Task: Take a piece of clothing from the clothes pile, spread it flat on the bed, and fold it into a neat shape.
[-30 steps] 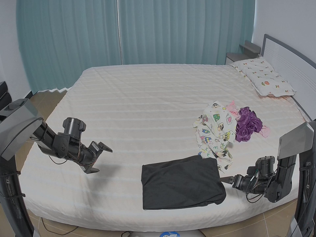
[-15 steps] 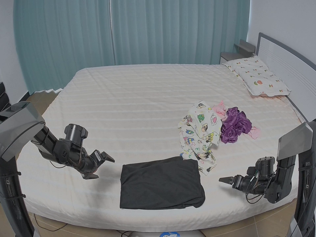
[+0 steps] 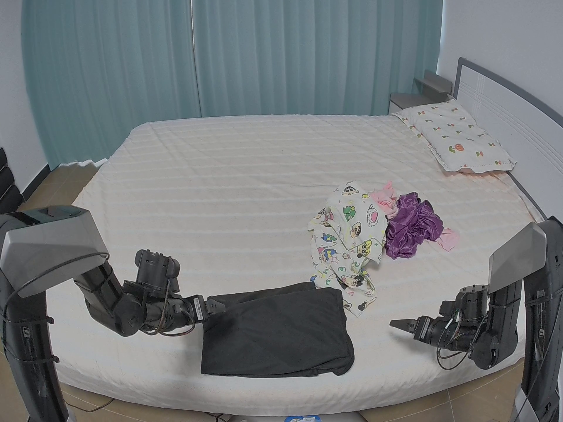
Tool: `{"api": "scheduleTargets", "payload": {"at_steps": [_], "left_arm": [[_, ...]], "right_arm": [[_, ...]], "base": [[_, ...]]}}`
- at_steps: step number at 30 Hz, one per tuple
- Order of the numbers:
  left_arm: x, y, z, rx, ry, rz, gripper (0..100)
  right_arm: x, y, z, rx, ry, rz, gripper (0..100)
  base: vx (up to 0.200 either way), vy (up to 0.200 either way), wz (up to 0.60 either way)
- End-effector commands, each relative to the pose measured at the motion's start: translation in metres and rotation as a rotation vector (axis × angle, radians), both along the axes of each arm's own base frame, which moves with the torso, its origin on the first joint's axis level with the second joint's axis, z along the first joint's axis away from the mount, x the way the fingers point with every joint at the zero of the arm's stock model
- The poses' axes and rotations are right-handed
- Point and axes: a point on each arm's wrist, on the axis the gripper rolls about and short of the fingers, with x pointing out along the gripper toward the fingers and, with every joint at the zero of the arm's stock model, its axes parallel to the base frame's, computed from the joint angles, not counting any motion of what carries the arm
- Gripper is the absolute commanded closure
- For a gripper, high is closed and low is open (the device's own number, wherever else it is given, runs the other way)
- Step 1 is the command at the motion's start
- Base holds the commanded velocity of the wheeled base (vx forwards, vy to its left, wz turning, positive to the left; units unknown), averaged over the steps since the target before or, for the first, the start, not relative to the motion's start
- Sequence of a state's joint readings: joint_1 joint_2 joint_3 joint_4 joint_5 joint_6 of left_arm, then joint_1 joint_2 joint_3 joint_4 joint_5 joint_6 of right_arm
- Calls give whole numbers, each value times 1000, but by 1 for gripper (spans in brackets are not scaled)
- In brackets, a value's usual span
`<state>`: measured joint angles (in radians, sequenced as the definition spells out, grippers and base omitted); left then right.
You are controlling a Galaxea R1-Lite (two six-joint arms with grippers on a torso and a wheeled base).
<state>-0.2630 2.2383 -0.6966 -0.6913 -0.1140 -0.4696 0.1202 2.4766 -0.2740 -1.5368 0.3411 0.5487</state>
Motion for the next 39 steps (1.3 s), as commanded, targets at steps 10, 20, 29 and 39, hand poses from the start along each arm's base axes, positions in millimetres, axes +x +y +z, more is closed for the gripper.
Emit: {"api": "scheduleTargets", "payload": {"at_steps": [10,20,29,39], "left_arm": [[-9,-18,-36,101,59,-92,0],[-2,-38,-42,128,29,-118,0],[-1,-41,-47,157,23,-102,0],[1,-51,-51,180,15,-51,100]], "right_arm": [[-2,0,-6,-18,12,14,0],[-3,0,-6,-21,12,16,0],[-3,0,-6,-22,11,17,0],[-3,0,-6,-23,11,18,0]], "base": [[0,0,0],[0,0,0],[0,0,0],[0,0,0]]}}
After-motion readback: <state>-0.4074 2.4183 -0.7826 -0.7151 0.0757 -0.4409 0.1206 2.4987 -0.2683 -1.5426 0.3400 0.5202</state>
